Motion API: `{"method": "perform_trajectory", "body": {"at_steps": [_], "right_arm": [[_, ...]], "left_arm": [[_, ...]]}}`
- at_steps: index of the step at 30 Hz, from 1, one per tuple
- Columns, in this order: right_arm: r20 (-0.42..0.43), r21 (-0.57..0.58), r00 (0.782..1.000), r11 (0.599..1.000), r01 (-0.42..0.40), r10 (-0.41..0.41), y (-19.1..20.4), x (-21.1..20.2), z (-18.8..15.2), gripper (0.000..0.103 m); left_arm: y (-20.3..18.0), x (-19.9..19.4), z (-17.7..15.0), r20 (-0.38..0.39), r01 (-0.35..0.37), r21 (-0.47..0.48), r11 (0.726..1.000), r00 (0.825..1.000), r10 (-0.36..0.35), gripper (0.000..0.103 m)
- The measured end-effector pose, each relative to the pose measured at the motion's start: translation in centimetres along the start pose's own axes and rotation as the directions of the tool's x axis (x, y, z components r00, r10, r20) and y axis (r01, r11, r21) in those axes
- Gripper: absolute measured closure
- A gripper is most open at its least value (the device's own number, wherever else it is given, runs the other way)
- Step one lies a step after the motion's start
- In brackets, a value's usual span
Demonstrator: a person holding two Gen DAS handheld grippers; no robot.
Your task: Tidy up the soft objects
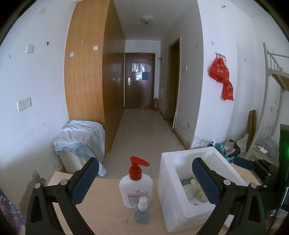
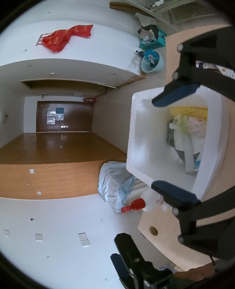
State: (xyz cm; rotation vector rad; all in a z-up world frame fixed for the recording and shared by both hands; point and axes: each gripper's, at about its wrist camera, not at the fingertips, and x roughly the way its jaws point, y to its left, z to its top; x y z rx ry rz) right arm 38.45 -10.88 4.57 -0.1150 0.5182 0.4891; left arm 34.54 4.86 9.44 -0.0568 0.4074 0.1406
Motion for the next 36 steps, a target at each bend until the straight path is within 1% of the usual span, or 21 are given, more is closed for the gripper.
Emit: {"method": "perform_trajectory", "body": {"at_steps": [8,14,17,19,20,22,27,32,36], "right_arm": [[0.014,0.020,1.000,1.000,-0.002,0.002,-0.3,-0.8,0.1,0.013],[0.051,0.028,0.999,1.000,0.005,-0.007,0.2,-3.8,0.1,0.013],[0.075,0.020,0.997,1.000,0.003,-0.004,1.1,-6.1,-0.2,0.012],[0.096,0.016,0.995,1.000,0.003,-0.005,1.6,-7.6,-0.4,0.003],[0.113,0.012,0.994,1.000,0.006,-0.007,1.9,-8.8,-0.7,0.002],[0.146,0.010,0.989,1.000,0.007,-0.008,2.5,-10.8,-1.1,0.001],[0.192,0.005,0.981,1.000,0.005,-0.006,3.9,-14.6,-2.3,0.000],[0.214,0.006,0.977,1.000,0.000,-0.002,5.1,-16.8,-3.5,0.000],[0.226,0.006,0.974,1.000,-0.001,-0.001,5.7,-17.9,-4.8,0.000]], "left_arm": [[-0.1,-0.4,0.2,0.008,0.006,-0.003,1.000,1.000,-0.006,0.000],[0.1,-2.7,-0.3,0.015,0.006,0.003,1.000,1.000,-0.006,0.000],[0.2,-4.7,-0.4,0.026,0.010,0.000,1.000,1.000,-0.010,0.000],[0.2,-6.3,-0.6,0.033,0.009,0.005,1.000,0.999,-0.009,0.000],[0.1,-7.2,-0.7,0.041,0.010,0.009,1.000,0.999,-0.011,0.000],[0.1,-9.0,-1.0,0.061,0.010,0.006,1.000,0.998,-0.010,0.000],[0.2,-13.4,-2.2,0.088,0.023,0.002,1.000,0.996,-0.023,0.000],[0.1,-17.0,-3.5,0.107,0.029,0.017,0.999,0.994,-0.030,0.000],[0.3,-19.2,-5.3,0.116,0.023,0.019,1.000,0.993,-0.025,0.000]]}}
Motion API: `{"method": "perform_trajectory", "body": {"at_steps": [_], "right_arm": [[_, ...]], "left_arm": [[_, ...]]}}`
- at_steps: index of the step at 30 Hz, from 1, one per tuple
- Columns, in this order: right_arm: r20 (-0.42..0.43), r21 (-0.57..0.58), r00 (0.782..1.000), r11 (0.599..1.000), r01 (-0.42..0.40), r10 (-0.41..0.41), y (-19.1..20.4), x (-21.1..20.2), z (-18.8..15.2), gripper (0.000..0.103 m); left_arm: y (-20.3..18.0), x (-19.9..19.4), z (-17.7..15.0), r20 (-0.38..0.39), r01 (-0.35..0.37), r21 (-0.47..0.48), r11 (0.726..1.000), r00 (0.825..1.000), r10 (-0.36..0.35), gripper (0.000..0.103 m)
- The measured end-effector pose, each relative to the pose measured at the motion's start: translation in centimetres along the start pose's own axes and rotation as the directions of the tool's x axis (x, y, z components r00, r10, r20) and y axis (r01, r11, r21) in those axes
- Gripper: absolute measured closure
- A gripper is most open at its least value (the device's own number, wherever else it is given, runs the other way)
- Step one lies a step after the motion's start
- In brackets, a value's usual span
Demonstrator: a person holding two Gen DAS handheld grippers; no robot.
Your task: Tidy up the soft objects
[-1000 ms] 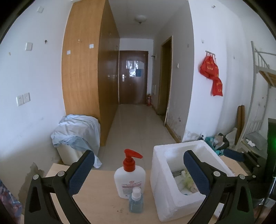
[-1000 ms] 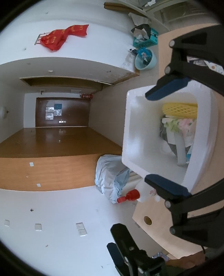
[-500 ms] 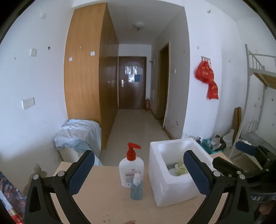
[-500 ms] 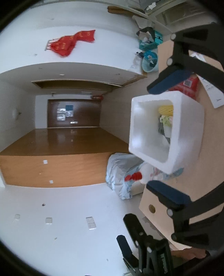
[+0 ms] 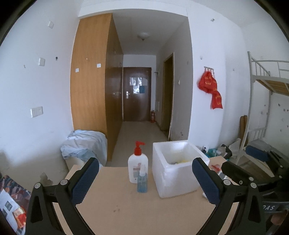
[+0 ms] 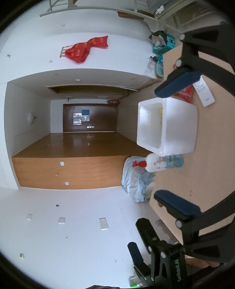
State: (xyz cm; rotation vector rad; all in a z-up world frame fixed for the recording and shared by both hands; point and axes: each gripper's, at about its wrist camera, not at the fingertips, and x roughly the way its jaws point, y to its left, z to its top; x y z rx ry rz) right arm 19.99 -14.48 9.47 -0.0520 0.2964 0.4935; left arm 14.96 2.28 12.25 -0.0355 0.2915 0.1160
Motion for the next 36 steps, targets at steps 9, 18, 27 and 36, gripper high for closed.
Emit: {"method": "perform_trajectory", "body": {"at_steps": [9,18,27,36], "right_arm": [[0.035,0.019,0.999,1.000,0.024,-0.025,0.9,-2.9,-4.1,0.000],[0.025,0.077,1.000,0.997,0.015,-0.017,0.3,-3.2,-8.4,0.000],[0.006,0.096,1.000,0.995,-0.011,0.011,0.5,-3.9,-9.7,0.000],[0.008,0.092,1.000,0.995,-0.026,0.025,0.8,-4.6,-9.8,0.000]], "left_arm": [[0.8,-3.4,-4.8,0.024,-0.007,-0.034,0.999,1.000,0.008,0.000],[1.4,-4.1,-10.6,0.014,-0.019,-0.067,0.998,1.000,0.020,0.000],[1.1,-5.1,-12.2,0.015,-0.030,-0.047,0.998,0.999,0.031,0.000],[1.6,-5.3,-11.9,0.026,-0.035,-0.066,0.997,0.999,0.037,0.000]]}}
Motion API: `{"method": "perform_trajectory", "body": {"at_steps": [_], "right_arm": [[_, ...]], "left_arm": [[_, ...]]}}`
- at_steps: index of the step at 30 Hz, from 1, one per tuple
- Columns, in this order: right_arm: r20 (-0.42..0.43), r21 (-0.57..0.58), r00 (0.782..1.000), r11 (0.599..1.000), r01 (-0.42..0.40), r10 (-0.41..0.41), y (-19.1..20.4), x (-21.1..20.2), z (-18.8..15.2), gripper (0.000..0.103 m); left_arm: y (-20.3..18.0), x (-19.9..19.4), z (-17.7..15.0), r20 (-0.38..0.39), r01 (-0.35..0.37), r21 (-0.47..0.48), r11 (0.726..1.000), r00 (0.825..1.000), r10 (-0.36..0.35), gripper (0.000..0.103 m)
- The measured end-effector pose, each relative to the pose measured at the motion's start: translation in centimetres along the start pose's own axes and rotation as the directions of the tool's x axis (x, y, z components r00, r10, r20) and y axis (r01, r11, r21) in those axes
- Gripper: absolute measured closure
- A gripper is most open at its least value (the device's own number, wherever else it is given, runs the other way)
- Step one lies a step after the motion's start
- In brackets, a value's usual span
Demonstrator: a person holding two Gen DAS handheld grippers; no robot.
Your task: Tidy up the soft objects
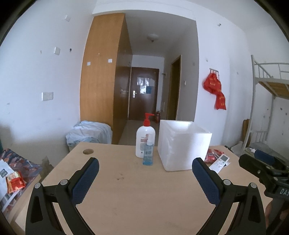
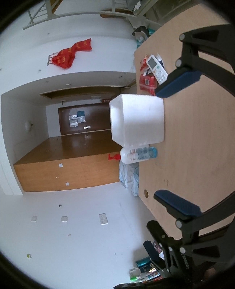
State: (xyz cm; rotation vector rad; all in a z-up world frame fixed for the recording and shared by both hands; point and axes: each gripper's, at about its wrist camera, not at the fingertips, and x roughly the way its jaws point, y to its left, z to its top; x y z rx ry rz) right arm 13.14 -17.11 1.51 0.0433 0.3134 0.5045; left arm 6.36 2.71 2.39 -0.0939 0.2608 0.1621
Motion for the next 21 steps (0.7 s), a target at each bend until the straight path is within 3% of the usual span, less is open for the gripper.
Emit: {"method": "perform_trajectory", "body": {"at_steps": [11,21], "right_arm": [[0.011,-0.018,0.998,0.997,0.069,-0.069,0.50,-0.74,-0.12,0.000],[0.012,-0.013,0.998,0.998,0.068,-0.068,0.22,-0.90,-0.03,0.000]], "left_arm": [[0.21,0.08,0.11,-0.004,-0.003,0.004,1.000,1.000,0.003,0.000],[0.21,0.11,0.02,-0.006,-0.003,0.004,1.000,1.000,0.003,0.000]]}}
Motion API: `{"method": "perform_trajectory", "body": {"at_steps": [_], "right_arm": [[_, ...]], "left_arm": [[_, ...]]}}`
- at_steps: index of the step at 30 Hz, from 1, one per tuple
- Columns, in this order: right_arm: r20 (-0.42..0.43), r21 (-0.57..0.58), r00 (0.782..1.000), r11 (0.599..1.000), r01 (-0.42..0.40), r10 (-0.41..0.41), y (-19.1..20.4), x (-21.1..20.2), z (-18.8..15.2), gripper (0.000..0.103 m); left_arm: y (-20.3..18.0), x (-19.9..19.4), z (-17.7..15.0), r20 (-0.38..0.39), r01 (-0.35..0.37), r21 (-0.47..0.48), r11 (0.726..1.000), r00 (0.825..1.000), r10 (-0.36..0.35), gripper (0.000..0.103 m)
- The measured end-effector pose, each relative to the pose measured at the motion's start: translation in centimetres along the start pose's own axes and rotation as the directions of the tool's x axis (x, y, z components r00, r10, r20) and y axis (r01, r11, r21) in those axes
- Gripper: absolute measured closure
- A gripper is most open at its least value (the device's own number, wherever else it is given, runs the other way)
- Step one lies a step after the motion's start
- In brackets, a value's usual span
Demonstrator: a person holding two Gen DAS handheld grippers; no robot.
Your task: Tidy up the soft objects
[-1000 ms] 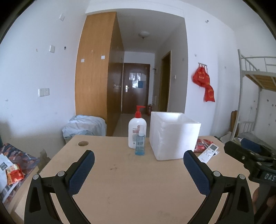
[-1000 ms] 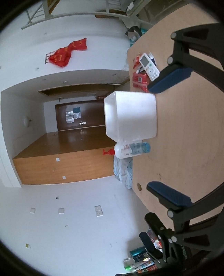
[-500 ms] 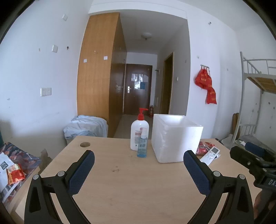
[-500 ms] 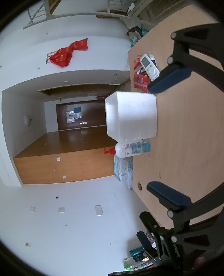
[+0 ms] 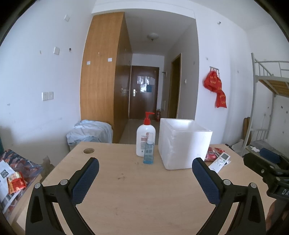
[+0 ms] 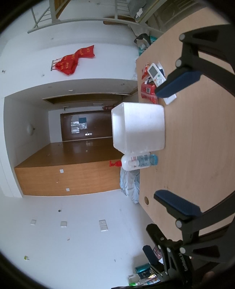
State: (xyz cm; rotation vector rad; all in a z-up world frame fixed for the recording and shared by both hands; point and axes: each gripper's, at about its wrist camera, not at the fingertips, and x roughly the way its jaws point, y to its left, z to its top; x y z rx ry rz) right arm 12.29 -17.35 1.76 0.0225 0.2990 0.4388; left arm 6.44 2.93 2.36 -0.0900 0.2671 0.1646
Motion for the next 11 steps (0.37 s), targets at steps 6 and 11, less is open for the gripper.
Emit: {"method": "perform_trajectory", "body": {"at_steps": [6,11], "right_arm": [[-0.002,-0.001,1.000,1.000,0.004,-0.004,-0.09,-0.11,0.04,0.000],[-0.006,-0.003,1.000,1.000,0.004,-0.004,-0.10,-0.21,0.11,0.000]], "left_arm": [[0.08,-0.08,-0.21,-0.003,0.006,0.002,1.000,1.000,-0.006,0.000],[0.22,-0.29,-0.36,0.001,-0.002,-0.002,1.000,1.000,0.002,0.000]]}}
